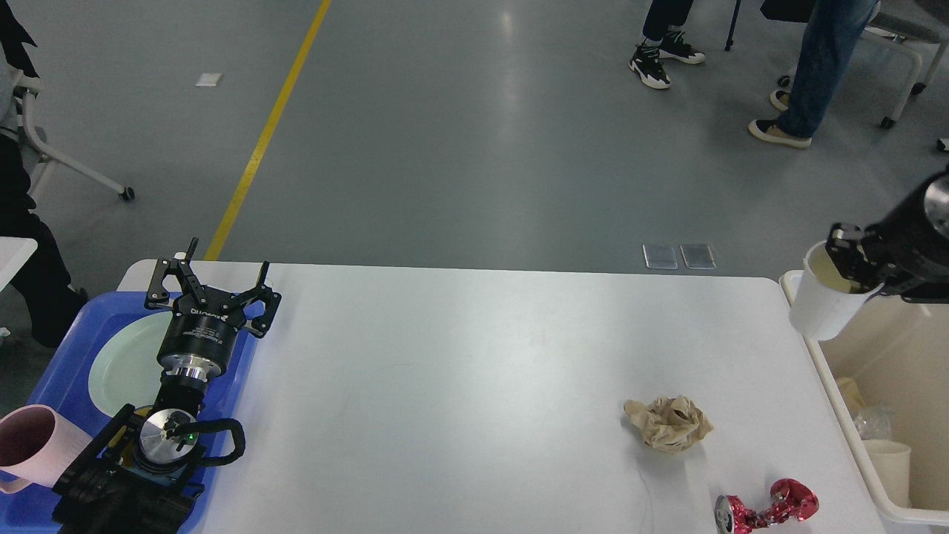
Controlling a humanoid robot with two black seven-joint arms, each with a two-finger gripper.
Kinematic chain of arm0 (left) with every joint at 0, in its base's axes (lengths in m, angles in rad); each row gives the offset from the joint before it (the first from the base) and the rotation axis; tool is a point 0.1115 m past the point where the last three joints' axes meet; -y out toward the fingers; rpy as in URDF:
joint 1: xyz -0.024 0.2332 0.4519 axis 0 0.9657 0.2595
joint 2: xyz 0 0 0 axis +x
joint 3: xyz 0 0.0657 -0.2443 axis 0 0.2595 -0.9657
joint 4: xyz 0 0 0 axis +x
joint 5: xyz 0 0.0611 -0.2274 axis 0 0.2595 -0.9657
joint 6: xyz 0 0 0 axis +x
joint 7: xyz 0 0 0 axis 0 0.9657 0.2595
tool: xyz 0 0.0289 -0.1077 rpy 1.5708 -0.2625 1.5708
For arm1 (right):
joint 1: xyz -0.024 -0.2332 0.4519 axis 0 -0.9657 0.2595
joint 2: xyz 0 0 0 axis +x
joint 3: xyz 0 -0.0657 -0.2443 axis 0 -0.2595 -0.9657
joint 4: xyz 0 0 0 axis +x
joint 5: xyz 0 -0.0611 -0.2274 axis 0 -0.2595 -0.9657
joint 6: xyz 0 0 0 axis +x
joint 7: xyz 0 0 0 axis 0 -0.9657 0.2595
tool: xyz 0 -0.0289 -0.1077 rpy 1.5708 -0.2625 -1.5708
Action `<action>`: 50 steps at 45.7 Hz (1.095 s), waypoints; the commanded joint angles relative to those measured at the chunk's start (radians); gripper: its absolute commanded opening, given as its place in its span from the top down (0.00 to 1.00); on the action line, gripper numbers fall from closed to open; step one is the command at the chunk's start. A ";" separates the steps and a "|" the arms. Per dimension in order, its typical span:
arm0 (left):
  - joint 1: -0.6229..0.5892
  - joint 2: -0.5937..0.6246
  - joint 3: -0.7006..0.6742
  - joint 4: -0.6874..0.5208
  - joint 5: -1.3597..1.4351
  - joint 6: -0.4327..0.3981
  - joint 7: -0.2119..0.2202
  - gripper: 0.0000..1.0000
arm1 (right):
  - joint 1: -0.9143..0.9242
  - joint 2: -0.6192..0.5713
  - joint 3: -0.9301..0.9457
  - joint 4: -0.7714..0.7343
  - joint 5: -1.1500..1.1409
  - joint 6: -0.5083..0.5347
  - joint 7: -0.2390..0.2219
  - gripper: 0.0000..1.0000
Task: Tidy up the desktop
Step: 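Lift the cup and carry it over the white bin, then lower the cup into the bin and open the right gripper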
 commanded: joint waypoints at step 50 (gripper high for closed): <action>0.000 0.000 -0.002 0.000 -0.001 0.000 0.000 0.04 | -1.629 0.122 0.687 -1.321 -0.033 -0.610 0.006 1.00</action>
